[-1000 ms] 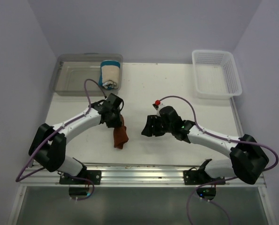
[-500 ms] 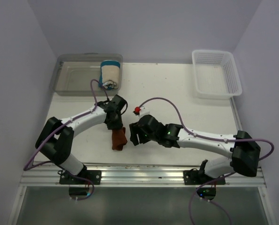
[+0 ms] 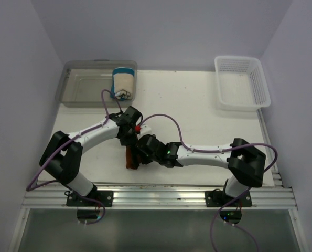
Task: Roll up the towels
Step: Roll the towel, then place the rolled towel into the container
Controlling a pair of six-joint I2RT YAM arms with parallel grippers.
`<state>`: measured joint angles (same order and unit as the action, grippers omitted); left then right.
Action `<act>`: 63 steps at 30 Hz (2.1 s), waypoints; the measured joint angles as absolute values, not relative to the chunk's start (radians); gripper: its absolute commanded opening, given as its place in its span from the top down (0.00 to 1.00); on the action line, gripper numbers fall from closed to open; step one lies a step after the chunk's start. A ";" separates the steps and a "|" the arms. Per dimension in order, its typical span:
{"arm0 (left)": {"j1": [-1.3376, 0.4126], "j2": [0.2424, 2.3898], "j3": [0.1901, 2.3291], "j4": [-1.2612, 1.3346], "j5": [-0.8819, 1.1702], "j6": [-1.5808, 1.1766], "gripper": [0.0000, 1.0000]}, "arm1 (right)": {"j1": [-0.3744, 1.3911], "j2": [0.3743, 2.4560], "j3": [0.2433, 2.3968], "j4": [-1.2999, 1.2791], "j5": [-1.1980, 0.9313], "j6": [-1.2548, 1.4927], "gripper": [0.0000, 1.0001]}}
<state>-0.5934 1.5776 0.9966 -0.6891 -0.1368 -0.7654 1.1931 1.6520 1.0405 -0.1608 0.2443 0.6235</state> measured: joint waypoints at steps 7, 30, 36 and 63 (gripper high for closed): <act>-0.593 1.578 0.997 -0.685 -0.123 -0.761 0.46 | 1.200 1.655 1.020 -0.047 0.244 0.664 0.14; -0.605 1.520 0.905 -0.640 -0.129 -0.767 0.22 | 1.199 1.206 0.723 -0.256 0.437 0.757 0.11; -0.606 1.468 0.905 -0.667 -0.145 -0.765 0.09 | 1.200 1.206 0.723 -0.285 0.447 0.766 0.11; -0.610 1.390 0.807 -0.642 -0.022 -0.755 0.99 | 1.199 1.225 0.723 -0.296 0.455 0.783 0.11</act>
